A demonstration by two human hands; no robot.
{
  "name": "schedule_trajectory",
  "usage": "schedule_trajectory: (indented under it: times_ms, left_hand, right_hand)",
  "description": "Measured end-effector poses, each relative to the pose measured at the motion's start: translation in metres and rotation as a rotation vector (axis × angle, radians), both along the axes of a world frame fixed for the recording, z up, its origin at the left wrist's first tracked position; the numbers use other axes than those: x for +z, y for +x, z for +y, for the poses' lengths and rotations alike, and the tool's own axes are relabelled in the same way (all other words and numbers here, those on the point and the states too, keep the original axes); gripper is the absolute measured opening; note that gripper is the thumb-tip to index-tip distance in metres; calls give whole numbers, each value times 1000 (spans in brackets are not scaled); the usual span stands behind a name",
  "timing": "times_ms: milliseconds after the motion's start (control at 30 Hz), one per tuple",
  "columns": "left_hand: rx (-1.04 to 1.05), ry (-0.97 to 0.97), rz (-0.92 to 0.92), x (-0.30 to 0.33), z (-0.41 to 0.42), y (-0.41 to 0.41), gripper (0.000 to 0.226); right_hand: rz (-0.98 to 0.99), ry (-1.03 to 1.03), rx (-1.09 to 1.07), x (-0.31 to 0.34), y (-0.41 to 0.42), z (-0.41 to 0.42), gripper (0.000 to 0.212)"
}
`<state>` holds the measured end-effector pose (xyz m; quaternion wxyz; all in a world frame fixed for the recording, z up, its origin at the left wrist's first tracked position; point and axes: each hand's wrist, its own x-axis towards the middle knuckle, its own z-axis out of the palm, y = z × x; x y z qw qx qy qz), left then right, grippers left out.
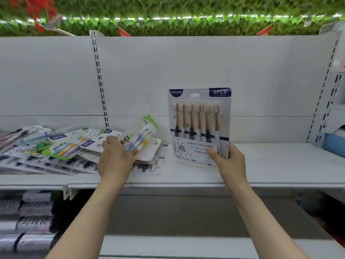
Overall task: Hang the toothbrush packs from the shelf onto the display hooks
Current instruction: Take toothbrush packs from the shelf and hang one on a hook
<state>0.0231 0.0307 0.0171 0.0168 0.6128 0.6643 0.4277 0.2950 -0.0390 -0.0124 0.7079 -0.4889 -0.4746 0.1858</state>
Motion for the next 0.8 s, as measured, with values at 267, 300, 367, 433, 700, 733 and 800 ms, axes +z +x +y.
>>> schedule_trajectory:
  times_ms: [267, 300, 367, 433, 700, 733, 800]
  left_hand:
    - [-9, 4, -340, -15, -29, -15, 50]
    - [-27, 3, -428, -17, -33, -19, 48]
    - [-97, 7, -652, -21, -42, -27, 43]
    - [-192, 9, -866, -24, -50, -40, 44]
    - [-398, 13, -1169, -24, -92, -154, 35]
    - [-415, 20, -1162, -26, -98, -177, 34]
    - [-448, 28, -1139, -30, -110, -228, 33]
  right_hand:
    - [48, 31, 44, -4, -14, -14, 14]
    - [48, 35, 49, -4, -18, -16, 13]
    - [44, 44, 65, -1, -28, -21, 14]
    - [41, 51, 78, 5, -42, -25, 16]
    - [-27, 89, 127, 34, -161, -42, 13]
    - [-29, 91, 128, 34, -183, -42, 13]
    - [-25, 91, 159, 33, -233, -42, 14]
